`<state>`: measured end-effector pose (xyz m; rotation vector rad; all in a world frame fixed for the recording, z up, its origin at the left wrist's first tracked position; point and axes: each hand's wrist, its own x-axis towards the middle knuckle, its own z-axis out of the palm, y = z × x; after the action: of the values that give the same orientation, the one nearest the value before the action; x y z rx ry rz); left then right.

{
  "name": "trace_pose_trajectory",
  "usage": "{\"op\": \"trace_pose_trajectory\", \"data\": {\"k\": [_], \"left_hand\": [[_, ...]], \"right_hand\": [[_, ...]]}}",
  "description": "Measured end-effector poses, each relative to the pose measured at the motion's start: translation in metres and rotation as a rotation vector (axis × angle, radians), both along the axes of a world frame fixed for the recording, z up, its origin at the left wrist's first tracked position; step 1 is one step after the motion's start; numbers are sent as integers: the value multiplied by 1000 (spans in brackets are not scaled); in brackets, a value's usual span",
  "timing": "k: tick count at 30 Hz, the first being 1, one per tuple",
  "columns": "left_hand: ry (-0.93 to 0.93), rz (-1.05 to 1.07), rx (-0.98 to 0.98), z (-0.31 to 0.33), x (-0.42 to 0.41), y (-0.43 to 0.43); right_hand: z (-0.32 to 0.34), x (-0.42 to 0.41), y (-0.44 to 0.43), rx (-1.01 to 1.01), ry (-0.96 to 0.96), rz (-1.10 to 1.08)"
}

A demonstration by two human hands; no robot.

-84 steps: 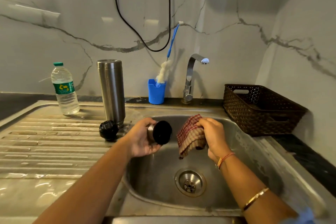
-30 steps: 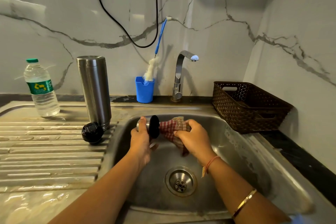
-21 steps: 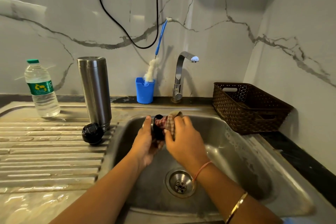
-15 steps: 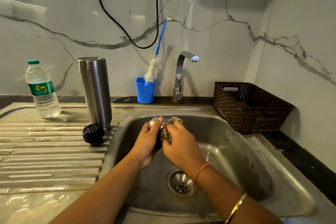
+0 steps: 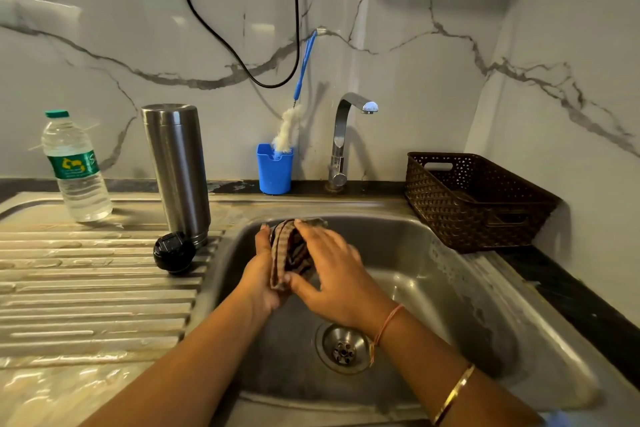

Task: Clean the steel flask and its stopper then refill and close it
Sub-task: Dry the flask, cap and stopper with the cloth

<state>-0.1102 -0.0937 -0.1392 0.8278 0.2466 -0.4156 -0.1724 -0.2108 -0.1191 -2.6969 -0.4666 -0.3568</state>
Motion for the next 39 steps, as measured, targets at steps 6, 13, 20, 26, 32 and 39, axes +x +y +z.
{"op": "trace_pose_trajectory", "data": {"k": [6, 13, 20, 26, 32, 39], "left_hand": [[-73, 0, 16, -1, 2, 2], [-158, 21, 308, -2, -1, -9], [-351, 61, 336, 9, -16, -11], [-476, 28, 291, 8, -14, -11], [-145, 25, 279, -2, -6, -5], [-82, -47, 171, 2, -5, 1]], "right_hand": [[-7, 0, 14, -182, -52, 7], [6, 0, 6, -81, -100, -151], [5, 8, 8, 652, 149, -280], [20, 8, -3, 1717, 662, -271], [8, 13, -4, 666, 277, -338], [-5, 13, -14, -33, -144, 27]]}}
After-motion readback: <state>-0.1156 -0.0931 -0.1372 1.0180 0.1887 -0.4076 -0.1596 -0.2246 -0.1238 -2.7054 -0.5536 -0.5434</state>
